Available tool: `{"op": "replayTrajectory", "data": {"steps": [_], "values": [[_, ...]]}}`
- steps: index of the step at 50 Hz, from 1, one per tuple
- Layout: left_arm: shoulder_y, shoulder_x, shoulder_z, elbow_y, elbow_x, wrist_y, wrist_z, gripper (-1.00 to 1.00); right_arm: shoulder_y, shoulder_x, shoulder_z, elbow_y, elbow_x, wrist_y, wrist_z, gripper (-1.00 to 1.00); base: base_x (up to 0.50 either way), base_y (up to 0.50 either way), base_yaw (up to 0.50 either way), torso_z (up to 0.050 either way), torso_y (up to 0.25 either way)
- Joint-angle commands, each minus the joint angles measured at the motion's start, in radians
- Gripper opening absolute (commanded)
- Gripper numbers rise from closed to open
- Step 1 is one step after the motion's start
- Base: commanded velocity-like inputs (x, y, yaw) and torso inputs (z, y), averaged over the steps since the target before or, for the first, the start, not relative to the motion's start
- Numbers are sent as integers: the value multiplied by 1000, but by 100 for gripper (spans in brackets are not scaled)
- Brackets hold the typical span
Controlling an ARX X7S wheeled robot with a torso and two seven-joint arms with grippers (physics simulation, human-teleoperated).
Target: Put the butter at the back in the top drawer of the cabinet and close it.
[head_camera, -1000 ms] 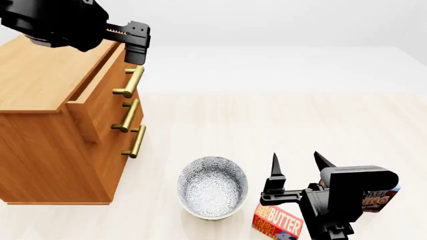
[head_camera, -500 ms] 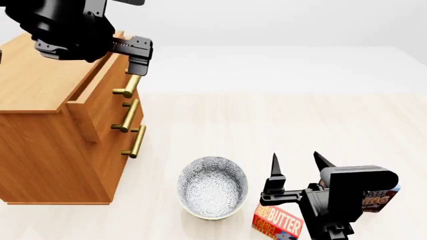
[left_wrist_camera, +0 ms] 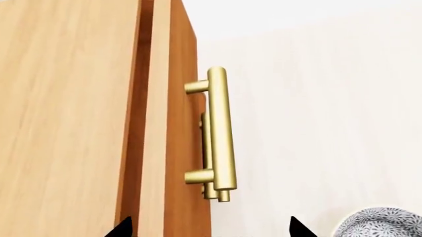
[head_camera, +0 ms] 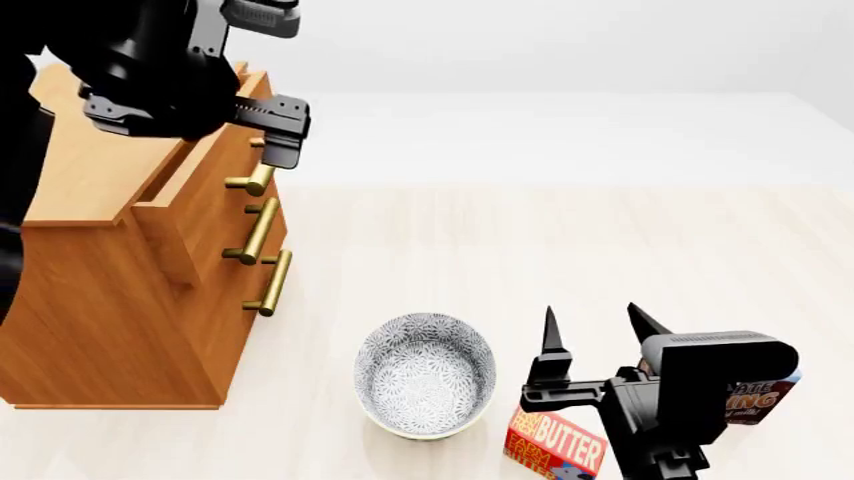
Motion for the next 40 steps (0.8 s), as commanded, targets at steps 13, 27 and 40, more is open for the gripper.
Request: {"op": "replayTrajectory", "data": {"steps": [13, 27, 40], "values": [[5, 47, 80, -81, 65, 27, 97, 100, 2, 7, -3, 3, 9, -3, 6, 100, 0, 0, 0, 0, 0], [15, 76, 122, -134, 104, 49, 161, 100, 1, 11, -5, 4, 12, -9, 10, 100, 0, 0, 0, 0, 0], [28, 108, 152, -196, 164, 71, 237, 100, 1, 16, -7, 1, 17, -9, 16, 100, 0, 0, 0, 0, 0]]}}
